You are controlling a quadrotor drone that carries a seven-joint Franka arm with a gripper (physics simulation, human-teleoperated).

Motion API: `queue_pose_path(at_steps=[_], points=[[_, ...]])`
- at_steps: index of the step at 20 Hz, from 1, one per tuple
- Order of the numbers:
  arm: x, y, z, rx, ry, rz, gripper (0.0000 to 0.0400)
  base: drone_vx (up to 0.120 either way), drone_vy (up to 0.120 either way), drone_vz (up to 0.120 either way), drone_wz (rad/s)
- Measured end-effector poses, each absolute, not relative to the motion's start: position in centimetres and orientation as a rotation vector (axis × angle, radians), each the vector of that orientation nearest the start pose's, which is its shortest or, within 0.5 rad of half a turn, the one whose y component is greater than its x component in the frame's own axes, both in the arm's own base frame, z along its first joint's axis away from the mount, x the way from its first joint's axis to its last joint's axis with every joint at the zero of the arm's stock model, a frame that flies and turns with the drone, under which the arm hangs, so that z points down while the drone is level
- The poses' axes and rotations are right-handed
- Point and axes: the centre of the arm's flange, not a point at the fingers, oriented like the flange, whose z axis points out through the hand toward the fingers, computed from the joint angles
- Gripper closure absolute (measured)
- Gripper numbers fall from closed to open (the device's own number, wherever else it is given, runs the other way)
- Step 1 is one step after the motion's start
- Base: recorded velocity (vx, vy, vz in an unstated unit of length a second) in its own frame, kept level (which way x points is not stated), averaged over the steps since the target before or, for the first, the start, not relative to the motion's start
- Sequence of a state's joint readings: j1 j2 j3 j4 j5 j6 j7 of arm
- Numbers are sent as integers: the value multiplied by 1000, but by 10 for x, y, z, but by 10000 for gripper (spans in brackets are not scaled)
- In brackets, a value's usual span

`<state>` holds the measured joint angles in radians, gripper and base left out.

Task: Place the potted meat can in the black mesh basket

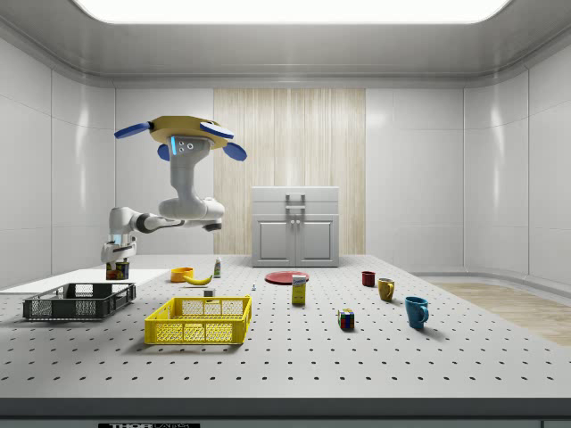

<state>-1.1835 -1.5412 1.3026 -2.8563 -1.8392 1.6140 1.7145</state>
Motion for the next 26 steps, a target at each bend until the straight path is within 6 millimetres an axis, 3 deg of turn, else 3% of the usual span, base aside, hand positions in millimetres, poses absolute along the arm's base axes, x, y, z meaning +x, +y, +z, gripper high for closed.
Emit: queue_pose_path(at_steps=[17, 26], points=[[307, 0, 511, -4, 2, 806, 115, 120, 0, 0, 0], [307, 0, 511, -4, 2, 806, 115, 120, -4, -120, 0]])
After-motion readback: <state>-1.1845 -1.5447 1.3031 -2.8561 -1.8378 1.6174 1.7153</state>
